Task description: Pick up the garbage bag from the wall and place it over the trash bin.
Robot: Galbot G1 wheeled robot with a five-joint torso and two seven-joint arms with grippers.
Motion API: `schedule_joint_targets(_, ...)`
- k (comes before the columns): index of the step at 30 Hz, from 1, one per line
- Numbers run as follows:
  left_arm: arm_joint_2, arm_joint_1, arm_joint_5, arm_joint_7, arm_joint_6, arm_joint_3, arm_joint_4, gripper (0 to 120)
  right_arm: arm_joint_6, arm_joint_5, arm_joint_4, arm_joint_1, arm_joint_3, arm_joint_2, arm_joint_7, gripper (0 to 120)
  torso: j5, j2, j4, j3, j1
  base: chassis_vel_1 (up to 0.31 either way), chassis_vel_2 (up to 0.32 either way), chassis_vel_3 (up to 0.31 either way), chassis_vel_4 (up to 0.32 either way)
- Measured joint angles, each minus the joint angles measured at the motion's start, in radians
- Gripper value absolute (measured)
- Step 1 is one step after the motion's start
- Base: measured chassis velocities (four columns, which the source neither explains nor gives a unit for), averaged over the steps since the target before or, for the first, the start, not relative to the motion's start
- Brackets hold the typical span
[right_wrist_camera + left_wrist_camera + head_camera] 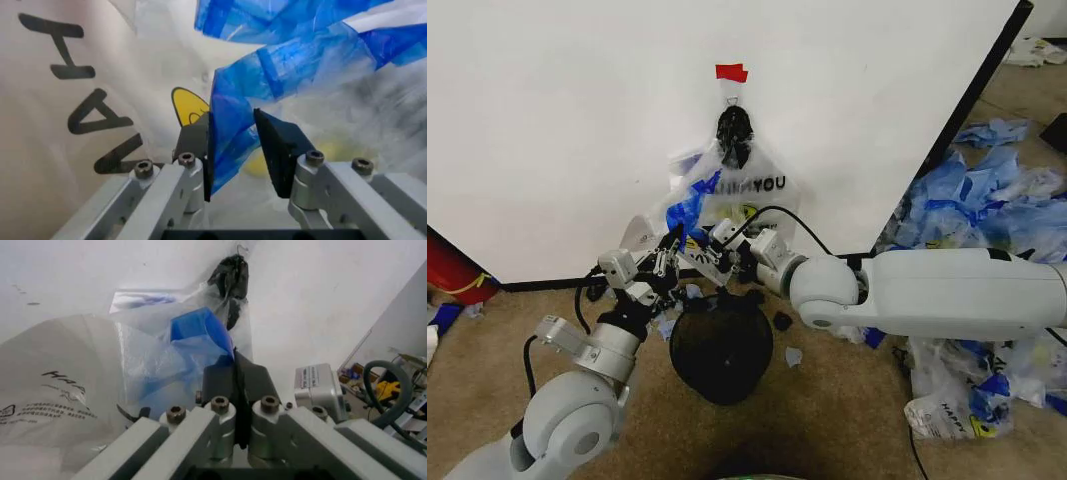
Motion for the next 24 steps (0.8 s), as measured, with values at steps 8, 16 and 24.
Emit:
schedule_joint_targets(8, -0.002, 0.009, 0.009, 0.001, -0.007, -0.001, 0.002, 0, -0.015, 0.004, -0.012, 0.011, -0.017, 0.005, 0.008, 23, 0.0, 0.0, 0.0, 0.0, 0.0, 0.0, 0.0, 0.0, 0.0)
schedule_joint_targets(16, -0.005, 0.018, 0.017, 0.003, -0.008, -0.001, 0.001, 0, -0.037, 0.0, -0.014, 0.03, -0.041, 0.005, 0.01, 23, 0.0, 0.0, 0.0, 0.0, 0.0, 0.0, 0.0, 0.0, 0.0)
schedule_joint_targets(24, -0.009, 0.018, 0.027, 0.004, -0.013, 0.003, 0.005, 0, -0.057, -0.018, -0.011, 0.041, -0.053, 0.005, 0.022, 14, 0.0, 0.0, 0.0, 0.0, 0.0, 0.0, 0.0, 0.0, 0.0)
